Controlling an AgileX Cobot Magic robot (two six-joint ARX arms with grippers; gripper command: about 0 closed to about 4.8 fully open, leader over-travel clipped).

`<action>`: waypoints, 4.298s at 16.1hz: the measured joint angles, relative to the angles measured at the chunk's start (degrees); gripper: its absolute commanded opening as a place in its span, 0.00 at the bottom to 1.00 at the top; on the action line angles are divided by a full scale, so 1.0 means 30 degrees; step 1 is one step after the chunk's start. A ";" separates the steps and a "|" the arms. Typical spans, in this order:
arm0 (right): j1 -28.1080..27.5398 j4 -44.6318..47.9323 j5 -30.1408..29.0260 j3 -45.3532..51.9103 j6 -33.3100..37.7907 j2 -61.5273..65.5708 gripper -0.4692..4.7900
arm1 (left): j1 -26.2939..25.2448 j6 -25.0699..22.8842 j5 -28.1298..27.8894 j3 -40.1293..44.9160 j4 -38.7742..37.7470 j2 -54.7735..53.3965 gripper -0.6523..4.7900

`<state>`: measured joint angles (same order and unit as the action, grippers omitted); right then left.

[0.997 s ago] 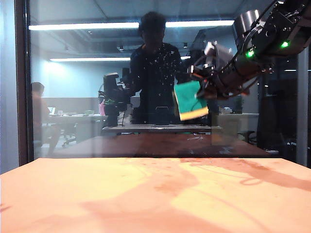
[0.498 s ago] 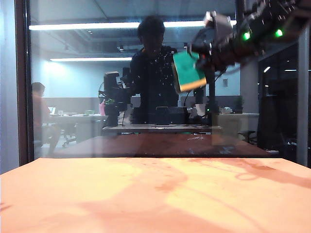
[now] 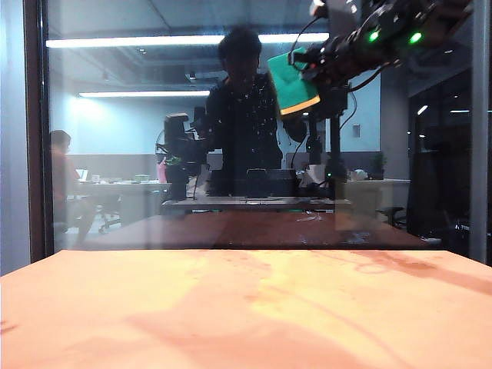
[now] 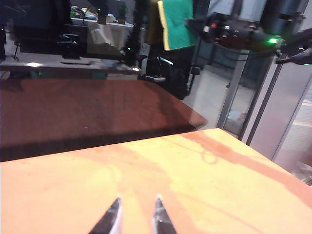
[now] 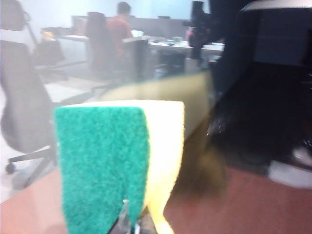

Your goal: Pick up the sponge from the table, wipe the water off the glass, and finally place the sponge back on the table.

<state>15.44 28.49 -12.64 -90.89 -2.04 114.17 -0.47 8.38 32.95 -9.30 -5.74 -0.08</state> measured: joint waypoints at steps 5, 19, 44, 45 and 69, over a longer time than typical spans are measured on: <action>0.0000 -0.0554 -0.0452 -0.2572 -0.0015 0.1945 0.07 | 0.0000 -0.0321 0.0000 0.0000 -0.0007 0.0000 0.27; 0.0000 -0.6105 -0.0707 -0.2790 -0.2987 0.3934 0.07 | 0.0000 -0.0342 0.0000 0.0000 -0.0007 0.0000 0.27; 0.0991 -1.2269 -0.1290 -1.0171 -0.2871 0.6681 0.07 | 0.0007 -0.0729 0.0000 0.0000 -0.0007 0.0007 0.27; 0.0976 -1.2560 -0.1180 -1.0156 -0.2922 0.6812 0.07 | 0.0007 -0.0729 0.0000 0.0000 -0.0007 0.0007 0.27; 0.1923 -1.2087 0.0503 -1.0171 -0.3432 0.5894 0.07 | 0.0007 -0.0729 0.0015 0.0000 -0.0007 -0.0022 0.27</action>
<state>21.21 -7.77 -11.14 -121.40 -12.34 131.85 -0.45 6.20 32.99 -9.30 -5.76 -0.14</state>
